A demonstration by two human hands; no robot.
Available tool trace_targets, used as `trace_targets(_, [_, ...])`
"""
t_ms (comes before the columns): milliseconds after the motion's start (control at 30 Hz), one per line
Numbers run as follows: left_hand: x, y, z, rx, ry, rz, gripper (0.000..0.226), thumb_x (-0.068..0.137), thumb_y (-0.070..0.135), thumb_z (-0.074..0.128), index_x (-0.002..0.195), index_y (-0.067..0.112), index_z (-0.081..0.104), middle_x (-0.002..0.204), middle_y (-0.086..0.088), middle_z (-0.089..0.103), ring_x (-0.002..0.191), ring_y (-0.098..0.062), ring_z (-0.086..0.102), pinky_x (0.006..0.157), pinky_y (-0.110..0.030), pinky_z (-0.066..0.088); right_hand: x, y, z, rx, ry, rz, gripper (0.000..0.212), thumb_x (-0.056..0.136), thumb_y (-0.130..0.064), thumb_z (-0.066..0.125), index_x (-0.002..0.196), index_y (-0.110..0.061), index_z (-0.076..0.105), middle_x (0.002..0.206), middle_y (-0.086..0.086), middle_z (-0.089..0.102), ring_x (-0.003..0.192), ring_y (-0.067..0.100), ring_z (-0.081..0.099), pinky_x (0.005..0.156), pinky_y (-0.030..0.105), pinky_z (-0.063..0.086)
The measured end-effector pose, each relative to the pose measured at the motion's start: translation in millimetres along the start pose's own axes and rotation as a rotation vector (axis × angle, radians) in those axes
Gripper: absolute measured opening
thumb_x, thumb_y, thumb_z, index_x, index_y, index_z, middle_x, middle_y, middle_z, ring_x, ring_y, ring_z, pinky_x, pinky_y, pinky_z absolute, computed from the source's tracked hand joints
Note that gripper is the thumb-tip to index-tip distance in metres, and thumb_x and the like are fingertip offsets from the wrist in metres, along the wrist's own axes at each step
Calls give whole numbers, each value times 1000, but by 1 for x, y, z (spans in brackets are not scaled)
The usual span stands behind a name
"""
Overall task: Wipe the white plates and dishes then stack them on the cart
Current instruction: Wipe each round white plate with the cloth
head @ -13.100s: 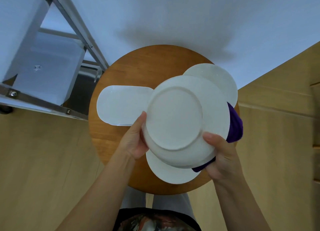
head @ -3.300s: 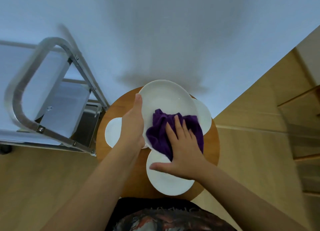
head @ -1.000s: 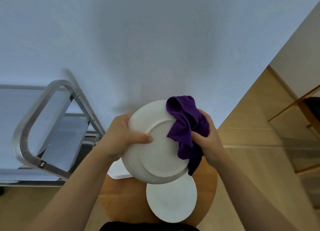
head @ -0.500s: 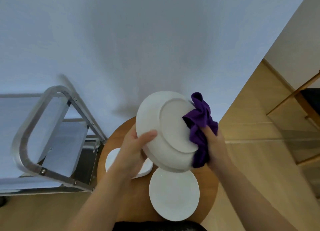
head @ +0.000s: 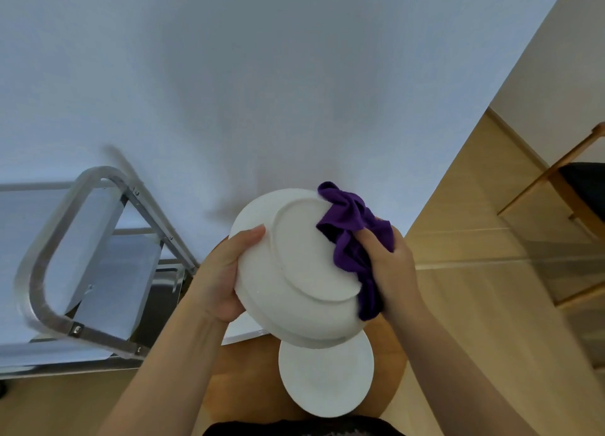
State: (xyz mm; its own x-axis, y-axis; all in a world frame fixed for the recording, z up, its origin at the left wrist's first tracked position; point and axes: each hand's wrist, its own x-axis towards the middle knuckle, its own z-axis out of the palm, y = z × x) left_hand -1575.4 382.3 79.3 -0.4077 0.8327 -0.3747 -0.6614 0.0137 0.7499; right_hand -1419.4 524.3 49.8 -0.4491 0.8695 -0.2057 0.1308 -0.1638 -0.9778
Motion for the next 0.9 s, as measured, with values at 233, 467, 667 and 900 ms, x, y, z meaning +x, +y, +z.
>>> trace_targets(233, [3,-22,42,68,197,279,16,79,14,64,93,22,61,73,7,74,64,-9,70,50,-24,54,-41,15,42,143,202,37,42,93,-36,52,134,-27,47,127,5,53,104,14,57,64,7,48])
trace_targets(467, [-8,-39,49,391,103,283,18,86,14,64,84,32,65,76,12,73,72,-7,69,58,-22,55,-21,-9,33,165,103,6,54,90,-36,57,140,-35,36,131,-7,51,116,14,53,99,39,47])
trace_targets(667, [-6,-41,57,429,142,330,11,86,21,64,92,31,61,79,9,72,74,-8,69,56,-18,53,-15,-18,42,69,-37,-97,40,92,-39,53,129,-47,40,120,-10,56,105,13,58,87,32,53])
trace_targets(900, [-4,-31,57,258,288,380,9,91,17,57,90,25,59,61,21,66,62,4,66,48,-13,49,-40,-9,42,-67,-180,-340,40,84,-28,61,121,-40,49,114,-15,56,98,-2,57,78,16,52])
